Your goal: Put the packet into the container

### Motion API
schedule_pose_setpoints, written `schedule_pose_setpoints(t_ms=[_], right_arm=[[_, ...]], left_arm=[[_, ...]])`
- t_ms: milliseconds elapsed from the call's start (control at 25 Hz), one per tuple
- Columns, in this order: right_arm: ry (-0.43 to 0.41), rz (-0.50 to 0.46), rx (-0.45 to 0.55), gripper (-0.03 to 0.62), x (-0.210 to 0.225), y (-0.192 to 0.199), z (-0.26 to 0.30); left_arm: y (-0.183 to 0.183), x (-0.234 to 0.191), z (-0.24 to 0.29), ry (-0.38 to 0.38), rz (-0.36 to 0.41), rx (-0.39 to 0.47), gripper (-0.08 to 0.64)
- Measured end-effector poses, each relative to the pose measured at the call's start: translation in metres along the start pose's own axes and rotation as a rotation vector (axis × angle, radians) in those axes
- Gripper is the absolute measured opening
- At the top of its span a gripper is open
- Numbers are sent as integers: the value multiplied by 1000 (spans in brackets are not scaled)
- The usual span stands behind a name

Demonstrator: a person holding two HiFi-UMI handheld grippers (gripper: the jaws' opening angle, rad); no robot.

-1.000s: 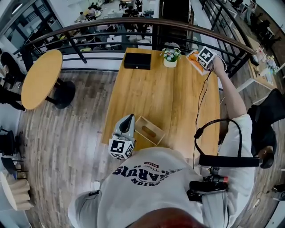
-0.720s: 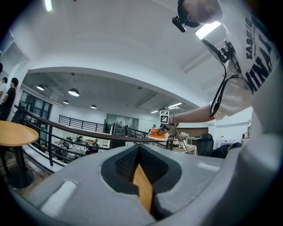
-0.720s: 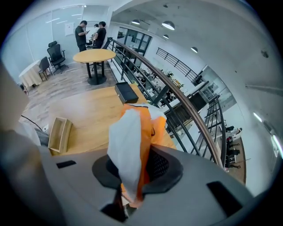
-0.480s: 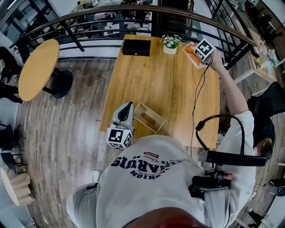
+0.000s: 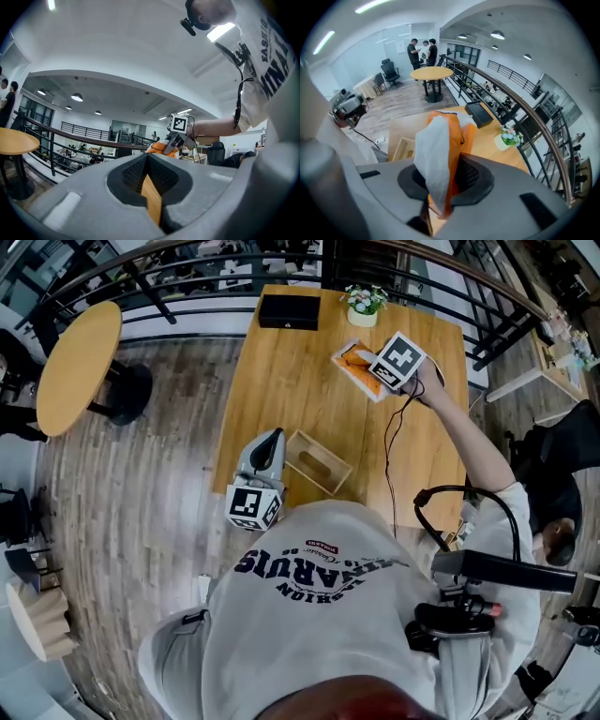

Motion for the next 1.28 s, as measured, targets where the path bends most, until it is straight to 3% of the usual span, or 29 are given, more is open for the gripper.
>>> schedule_pose_setpoints(t_ms=[200,360,880,1280], right_arm=[[-183,-29,67,80,-105,-15,15],[-264,-40,89,80,-150,-15,26],[-319,-35,51,80,-181,0,54],[-331,-55,-105,80,-229,47,165]], left_arm=[[-1,-5,-3,-36,6,6,-2],[1,-12,-6,-68,7,10,-2],[2,-16,-10,-81,3,-4,-2],[5,-19,-18,-98,4,-13,-2]])
Point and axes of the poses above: the fingertips, and each gripper's own axes: z forward along the fingers, x to its right, y out of its underside, the point moved 5 cm from there along -z, backward along the fingers, and after that the axes turned 2 degrees about -x, right-handed, at the moved point
